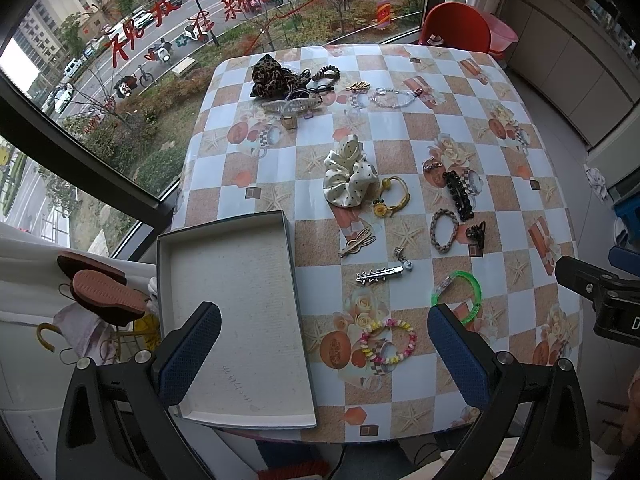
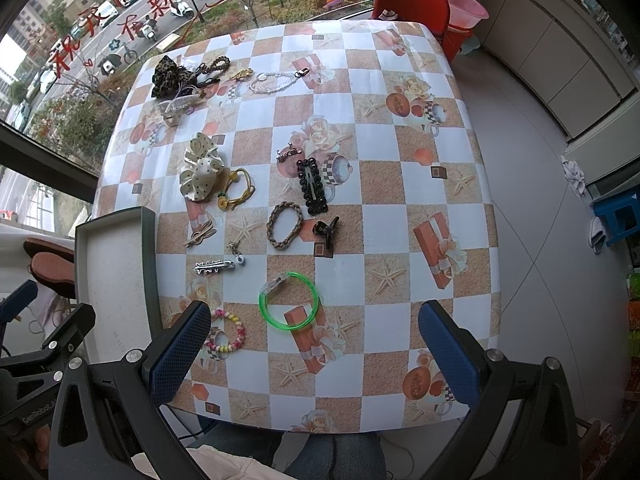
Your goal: Organize jewelry
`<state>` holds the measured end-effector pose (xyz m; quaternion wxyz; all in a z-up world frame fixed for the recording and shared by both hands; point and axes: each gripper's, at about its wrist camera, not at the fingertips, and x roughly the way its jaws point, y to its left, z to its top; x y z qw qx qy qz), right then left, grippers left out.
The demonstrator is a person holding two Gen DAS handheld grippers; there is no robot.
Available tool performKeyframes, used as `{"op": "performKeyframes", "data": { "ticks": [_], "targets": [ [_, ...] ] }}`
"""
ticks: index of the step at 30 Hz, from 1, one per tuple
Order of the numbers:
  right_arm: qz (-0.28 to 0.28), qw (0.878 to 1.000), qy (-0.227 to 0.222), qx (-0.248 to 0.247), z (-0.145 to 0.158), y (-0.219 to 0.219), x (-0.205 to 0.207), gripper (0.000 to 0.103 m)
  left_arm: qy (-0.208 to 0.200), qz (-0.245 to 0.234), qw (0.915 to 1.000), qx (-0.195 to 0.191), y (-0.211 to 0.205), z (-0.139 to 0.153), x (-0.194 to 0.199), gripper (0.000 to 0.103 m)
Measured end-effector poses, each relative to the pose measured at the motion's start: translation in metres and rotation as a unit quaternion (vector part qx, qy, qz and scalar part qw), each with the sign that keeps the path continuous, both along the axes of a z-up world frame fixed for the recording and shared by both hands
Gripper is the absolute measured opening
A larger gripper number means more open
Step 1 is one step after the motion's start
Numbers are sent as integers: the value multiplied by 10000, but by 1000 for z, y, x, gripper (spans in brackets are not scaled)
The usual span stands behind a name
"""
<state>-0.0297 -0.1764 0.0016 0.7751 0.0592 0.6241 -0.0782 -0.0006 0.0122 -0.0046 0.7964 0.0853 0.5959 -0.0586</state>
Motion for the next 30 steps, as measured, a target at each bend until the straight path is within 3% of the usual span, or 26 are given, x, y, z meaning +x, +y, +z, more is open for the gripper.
{"op": "performKeyframes", "data": {
  "ticks": [20,30],
  "targets": [
    [2,10000,17,2,-3,0,2,103,22,3,10000,10,2,-1,-1,103],
    [11,9999,152,34,-15,-2,-3,103,203,-35,9998,-84,3,-23,0,103]
  ]
}}
